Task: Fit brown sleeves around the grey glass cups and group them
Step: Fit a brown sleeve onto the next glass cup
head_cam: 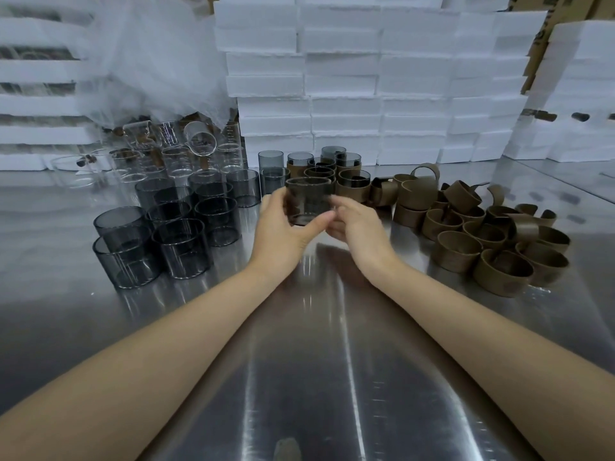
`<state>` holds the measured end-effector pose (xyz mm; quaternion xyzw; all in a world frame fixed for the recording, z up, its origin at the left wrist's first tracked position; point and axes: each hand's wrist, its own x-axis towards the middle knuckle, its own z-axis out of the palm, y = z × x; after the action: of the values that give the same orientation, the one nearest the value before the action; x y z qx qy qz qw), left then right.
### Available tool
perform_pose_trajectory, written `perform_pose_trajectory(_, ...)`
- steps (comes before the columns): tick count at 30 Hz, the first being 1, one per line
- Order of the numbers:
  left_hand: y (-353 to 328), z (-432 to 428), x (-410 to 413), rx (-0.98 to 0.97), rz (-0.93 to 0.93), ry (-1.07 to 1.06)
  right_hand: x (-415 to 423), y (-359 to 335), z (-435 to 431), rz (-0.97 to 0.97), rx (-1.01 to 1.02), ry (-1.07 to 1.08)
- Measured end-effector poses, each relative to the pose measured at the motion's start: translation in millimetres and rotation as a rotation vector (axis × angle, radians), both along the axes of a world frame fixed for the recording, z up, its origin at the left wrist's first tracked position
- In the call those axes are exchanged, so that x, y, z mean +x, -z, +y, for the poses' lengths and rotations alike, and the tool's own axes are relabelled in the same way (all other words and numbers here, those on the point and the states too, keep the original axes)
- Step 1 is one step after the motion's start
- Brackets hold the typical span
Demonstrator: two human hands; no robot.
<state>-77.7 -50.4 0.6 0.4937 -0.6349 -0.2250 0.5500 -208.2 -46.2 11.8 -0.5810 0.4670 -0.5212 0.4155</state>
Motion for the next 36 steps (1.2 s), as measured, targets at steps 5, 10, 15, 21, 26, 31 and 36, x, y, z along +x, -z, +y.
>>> perform_pose_trajectory(5, -1.9, 8.2, -2.3, -0.009, -0.203, 0.158, 8.5, 1.2, 3.8, -0.207, 0.011, 0.104)
perform_pose_trajectory(10, -2.4, 14.2, -5.0, 0.046, -0.17, 0.438, -8.3, -15.2, 8.4, -0.437, 0.121, 0.041)
perform_pose_trajectory(15, -1.6, 5.7, -4.4, 0.122, 0.123, 0.477, -3.0, -14.6, 4.3, -0.354, 0.046, -0.088)
perform_pose_trajectory(21, -7.0, 2.4, 2.2, 0.222, 0.46, 0.373, 2.5, -0.6, 3.7, -0.021, -0.063, -0.291)
perform_pose_trajectory(26, -7.7, 5.3, -3.7, 0.171, 0.285, 0.23, -0.4, 4.4, 1.6, -0.072, -0.182, -0.12)
perform_pose_trajectory(31, -11.6, 6.8, -0.3, -0.094, 0.207, 0.19, -3.3, 5.8, -1.4, 0.032, -0.222, 0.041)
perform_pose_trajectory(36, -4.3, 12.4, -7.6, -0.223, -0.211, 0.279, -4.0, 6.7, 1.0, 0.207, -0.33, 0.052)
